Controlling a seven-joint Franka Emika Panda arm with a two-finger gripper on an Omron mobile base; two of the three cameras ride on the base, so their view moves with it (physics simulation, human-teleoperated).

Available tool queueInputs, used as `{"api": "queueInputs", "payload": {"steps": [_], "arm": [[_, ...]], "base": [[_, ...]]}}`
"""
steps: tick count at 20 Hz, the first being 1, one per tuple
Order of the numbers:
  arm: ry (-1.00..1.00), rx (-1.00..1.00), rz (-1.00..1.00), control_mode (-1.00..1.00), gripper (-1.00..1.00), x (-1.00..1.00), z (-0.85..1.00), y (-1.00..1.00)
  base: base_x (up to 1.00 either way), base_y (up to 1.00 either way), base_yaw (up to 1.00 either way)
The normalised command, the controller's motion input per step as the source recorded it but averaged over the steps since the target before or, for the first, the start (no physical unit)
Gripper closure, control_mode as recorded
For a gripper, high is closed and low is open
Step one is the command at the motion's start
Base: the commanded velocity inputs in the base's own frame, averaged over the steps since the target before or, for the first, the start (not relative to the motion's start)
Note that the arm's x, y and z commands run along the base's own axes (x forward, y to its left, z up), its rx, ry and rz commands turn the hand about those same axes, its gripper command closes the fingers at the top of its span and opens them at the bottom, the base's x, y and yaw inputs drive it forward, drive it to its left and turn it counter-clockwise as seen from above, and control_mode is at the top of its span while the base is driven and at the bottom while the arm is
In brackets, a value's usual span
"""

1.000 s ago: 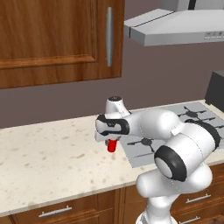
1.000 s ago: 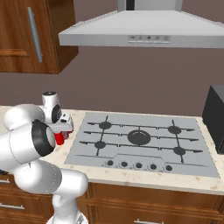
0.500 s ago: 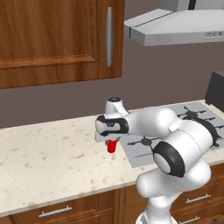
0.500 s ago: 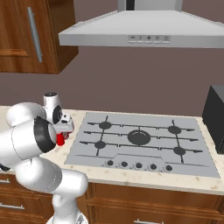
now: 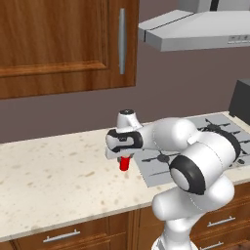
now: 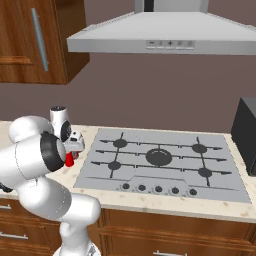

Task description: Four empty soda cans are scattered around the kitchen. Gather all the cans and cluster them next to the stove for recycling.

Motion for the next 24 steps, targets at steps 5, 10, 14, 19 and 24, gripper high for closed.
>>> {"api": "queueInputs", "payload": {"steps": [5,10,14,19,24], "arm": [[0.0,0.0,0.0,-1.0,1.0,0.0,-0.13,0.0],[0.0,0.0,0.0,-1.0,1.0,0.0,-0.07,0.0],[0.0,0.0,0.0,-1.0,-1.0,0.0,0.0,0.0],[0.0,0.0,0.0,-1.0,-1.0,0.0,0.0,0.0],[0.0,0.0,0.0,-1.0,-1.0,0.0,0.0,0.0]], "base": [[0.0,0.0,0.0],[0.0,0.0,0.0],[0.0,0.0,0.0],[0.0,0.0,0.0],[0.0,0.0,0.0]]}}
